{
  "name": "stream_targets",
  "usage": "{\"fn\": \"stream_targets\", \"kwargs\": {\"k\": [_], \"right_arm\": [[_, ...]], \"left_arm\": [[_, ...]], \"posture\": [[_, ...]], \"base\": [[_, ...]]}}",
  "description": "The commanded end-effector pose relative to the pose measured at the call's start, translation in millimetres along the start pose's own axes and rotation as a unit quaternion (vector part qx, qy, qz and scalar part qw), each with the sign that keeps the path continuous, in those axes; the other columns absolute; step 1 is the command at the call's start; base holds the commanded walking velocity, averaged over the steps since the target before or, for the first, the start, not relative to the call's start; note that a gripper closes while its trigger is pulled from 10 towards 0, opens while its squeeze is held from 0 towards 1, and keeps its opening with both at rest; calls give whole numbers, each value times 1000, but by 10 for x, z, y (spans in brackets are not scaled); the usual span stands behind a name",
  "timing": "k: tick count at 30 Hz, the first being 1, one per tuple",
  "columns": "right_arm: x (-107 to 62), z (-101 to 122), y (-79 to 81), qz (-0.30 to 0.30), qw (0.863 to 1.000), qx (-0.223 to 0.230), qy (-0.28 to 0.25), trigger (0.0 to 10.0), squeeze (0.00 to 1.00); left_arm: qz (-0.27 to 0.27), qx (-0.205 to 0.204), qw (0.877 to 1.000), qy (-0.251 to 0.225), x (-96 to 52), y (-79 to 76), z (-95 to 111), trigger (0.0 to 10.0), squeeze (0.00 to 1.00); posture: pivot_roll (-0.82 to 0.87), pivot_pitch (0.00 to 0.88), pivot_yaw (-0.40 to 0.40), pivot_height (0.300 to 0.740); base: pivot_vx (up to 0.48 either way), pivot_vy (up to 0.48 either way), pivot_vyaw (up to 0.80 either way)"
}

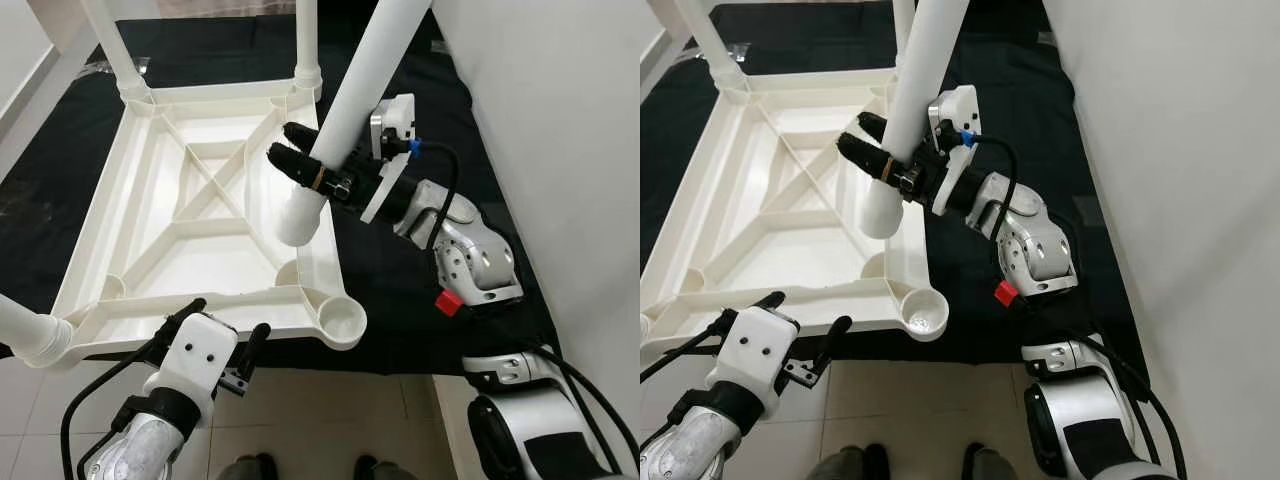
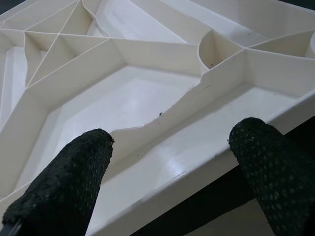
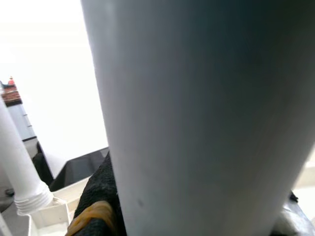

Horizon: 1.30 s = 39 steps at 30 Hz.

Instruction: Building children table

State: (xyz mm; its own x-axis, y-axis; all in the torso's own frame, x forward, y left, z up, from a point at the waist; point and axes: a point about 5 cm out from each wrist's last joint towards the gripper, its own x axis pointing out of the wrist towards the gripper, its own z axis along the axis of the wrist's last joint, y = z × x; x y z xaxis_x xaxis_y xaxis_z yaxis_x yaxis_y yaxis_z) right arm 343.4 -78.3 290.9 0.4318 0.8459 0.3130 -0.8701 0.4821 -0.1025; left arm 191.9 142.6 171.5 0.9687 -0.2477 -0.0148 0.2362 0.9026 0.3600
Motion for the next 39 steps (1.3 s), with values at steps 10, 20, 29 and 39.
{"fn": "stream_targets", "kwargs": {"k": [10,20,29,39], "right_arm": [[-99,-146,1,-106,994,13,-4,10000,0],[-167,-257,33,-187,982,14,17,10000,0],[-172,-237,10,-207,978,1,18,10000,0],[-153,-237,30,-206,978,-18,33,10000,0]], "left_arm": [[-3,1,1000,-8,186,17,-36,10000,0],[-24,-65,998,-13,345,26,-63,10000,0],[-21,-92,996,-7,393,-17,-146,10000,0],[2,-78,997,12,368,86,-220,10000,0]], "posture": [[55,203,10,740],[36,196,18,740],[29,197,22,740],[28,205,27,740]], "base": [[-178,0,77],[0,0,602],[0,-149,0],[0,74,0]]}}
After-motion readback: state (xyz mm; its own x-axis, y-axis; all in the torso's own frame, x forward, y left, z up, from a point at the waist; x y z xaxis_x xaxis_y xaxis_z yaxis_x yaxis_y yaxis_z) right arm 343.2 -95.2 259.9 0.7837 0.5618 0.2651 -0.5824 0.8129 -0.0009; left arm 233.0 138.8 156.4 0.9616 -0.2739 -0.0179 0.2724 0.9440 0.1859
